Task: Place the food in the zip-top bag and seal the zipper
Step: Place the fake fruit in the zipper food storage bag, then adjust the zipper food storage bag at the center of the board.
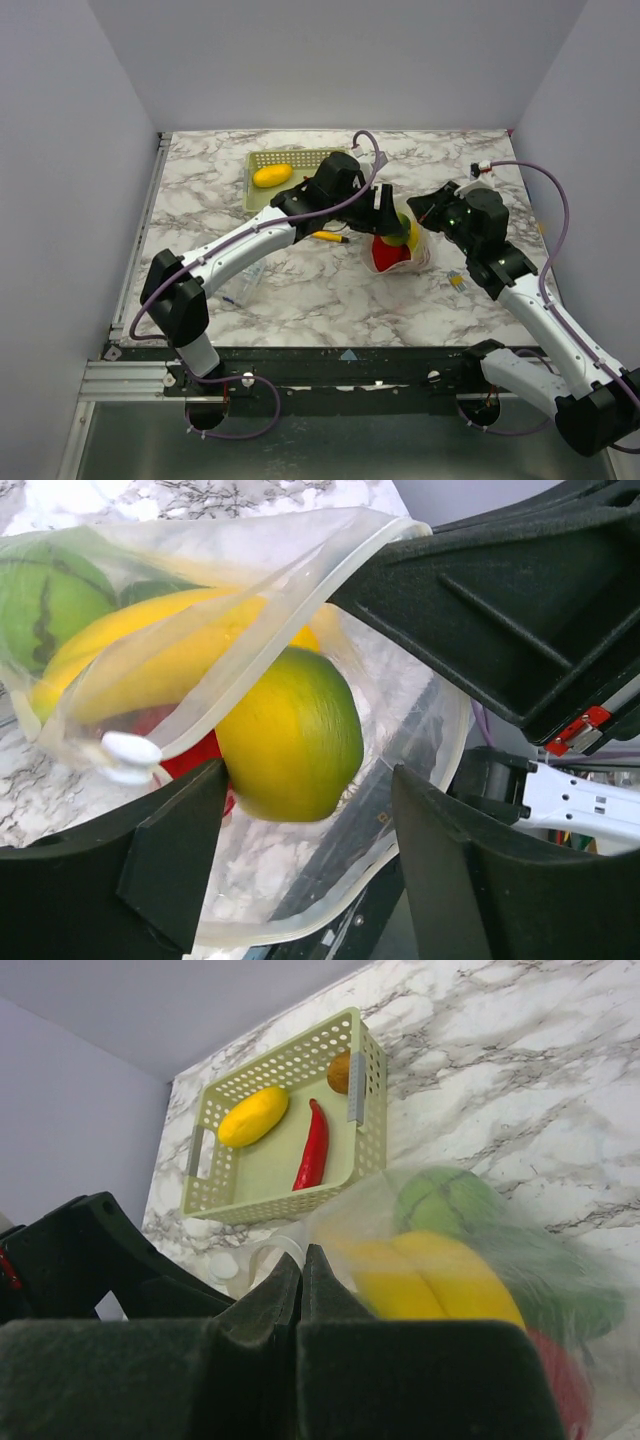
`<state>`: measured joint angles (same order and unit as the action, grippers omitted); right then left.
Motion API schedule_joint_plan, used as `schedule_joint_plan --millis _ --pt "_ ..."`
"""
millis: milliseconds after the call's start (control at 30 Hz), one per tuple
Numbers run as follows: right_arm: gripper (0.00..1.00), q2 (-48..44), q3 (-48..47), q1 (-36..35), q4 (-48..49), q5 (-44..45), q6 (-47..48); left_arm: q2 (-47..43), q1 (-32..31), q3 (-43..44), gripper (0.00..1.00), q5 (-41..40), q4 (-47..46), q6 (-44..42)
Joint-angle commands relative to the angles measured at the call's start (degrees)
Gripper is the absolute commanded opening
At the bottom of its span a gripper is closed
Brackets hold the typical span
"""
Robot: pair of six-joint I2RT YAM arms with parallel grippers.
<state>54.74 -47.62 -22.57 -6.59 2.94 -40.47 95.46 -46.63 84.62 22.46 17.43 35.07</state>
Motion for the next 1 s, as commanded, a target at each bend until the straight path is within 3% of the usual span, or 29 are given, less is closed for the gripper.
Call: schedule_joint_plan --millis 0,533,600,700,967 --pt "0.01 -1.2 -0.3 -0.3 0.6 1.3 0.4 -1.9 -0.3 1.7 0.69 -3.6 2.9 -1.5" --pt "0.01 -0.2 -0.3 -0.3 1.2 0.2 0.7 -16.9 -0.1 -11.3 0.65 -4.3 8.3 -5.9" --pt "0.01 -0.3 -0.2 -0.4 1.4 0.2 0.6 -17.2 -0.1 -13.5 0.61 -3.5 7.5 -5.0" --pt "0.01 -0.4 -0.2 -0.4 1.4 0.1 0.4 -15.9 -0.1 -15.7 0.46 -1.2 5.7 -2.5" --pt "0.01 -1.0 0.3 -0.4 1.3 0.2 0.3 -11.5 0.0 -17.5 0.34 0.6 1.5 0.3"
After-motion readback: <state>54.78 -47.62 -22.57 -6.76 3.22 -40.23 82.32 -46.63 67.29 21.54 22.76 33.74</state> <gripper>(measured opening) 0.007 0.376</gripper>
